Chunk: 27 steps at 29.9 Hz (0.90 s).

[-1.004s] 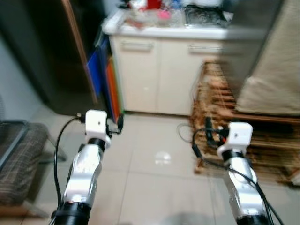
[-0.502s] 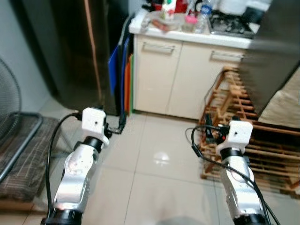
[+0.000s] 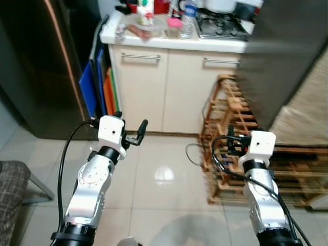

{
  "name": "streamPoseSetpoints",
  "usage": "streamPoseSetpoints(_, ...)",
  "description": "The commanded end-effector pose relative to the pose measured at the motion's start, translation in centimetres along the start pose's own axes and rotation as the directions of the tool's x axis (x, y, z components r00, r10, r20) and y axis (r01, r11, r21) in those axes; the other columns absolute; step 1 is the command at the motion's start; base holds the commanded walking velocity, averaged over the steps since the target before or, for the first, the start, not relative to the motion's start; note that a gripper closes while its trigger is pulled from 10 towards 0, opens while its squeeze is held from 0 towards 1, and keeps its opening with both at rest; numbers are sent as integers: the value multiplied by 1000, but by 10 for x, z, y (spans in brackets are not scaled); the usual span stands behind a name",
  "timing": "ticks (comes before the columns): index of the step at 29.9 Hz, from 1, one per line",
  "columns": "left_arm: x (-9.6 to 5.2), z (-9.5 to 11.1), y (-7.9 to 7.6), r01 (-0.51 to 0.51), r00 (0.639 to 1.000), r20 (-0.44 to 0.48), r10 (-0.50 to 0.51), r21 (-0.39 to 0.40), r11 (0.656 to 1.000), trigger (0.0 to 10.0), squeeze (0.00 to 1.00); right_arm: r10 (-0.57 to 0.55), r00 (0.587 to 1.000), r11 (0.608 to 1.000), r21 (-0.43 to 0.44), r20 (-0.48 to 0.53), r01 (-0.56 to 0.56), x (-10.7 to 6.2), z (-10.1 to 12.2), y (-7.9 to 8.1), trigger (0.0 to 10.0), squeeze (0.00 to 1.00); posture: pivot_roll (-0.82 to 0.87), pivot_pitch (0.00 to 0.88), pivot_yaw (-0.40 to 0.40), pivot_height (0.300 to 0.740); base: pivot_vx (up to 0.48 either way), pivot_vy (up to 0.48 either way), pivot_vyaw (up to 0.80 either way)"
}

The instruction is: Restocking fridge

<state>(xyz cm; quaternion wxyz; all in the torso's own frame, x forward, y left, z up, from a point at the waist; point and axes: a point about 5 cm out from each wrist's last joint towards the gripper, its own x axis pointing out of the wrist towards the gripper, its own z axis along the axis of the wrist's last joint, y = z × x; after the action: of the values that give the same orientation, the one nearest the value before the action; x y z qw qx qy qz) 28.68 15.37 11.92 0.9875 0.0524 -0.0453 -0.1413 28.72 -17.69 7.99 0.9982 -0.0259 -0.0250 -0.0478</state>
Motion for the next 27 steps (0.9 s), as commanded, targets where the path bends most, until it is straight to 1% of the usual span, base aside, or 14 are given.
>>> streamPoseSetpoints(1,3,2,2,-14,1000,6,14,3,1000,10000,0,12,1000,1000,-6,0,-12,1,0,1,10000,0,42,0,-22,740,446,0,0)
streamPoseSetpoints(4,4,4,4,-30,999,9,31,-11,999,10000,0,9,1000,1000,5,-3,-9,2,-1,1,10000,0,44,0,-21,740,449,0,0)
streamPoseSetpoints(8,4,1,12,-86,996,-8,86,-52,995,10000,0,14,1000,1000,15,-11,-14,1,-2,4,10000,0,46,0,-20,740,447,0,0)
streamPoseSetpoints(10,3,1,14,-100,995,-9,100,-54,994,10000,0,18,1000,1000,18,-11,-18,1,-2,5,10000,0,46,0,-22,740,446,0,0)
streamPoseSetpoints(18,4,0,12,-100,995,-8,100,-40,994,10000,0,30,999,999,12,-13,-30,3,-2,6,10000,0,45,0,-30,740,446,0,0)
streamPoseSetpoints(27,5,0,11,-111,994,-5,110,-50,993,10000,0,35,999,999,14,-25,-35,2,-5,7,10000,0,45,0,-28,740,440,0,0)
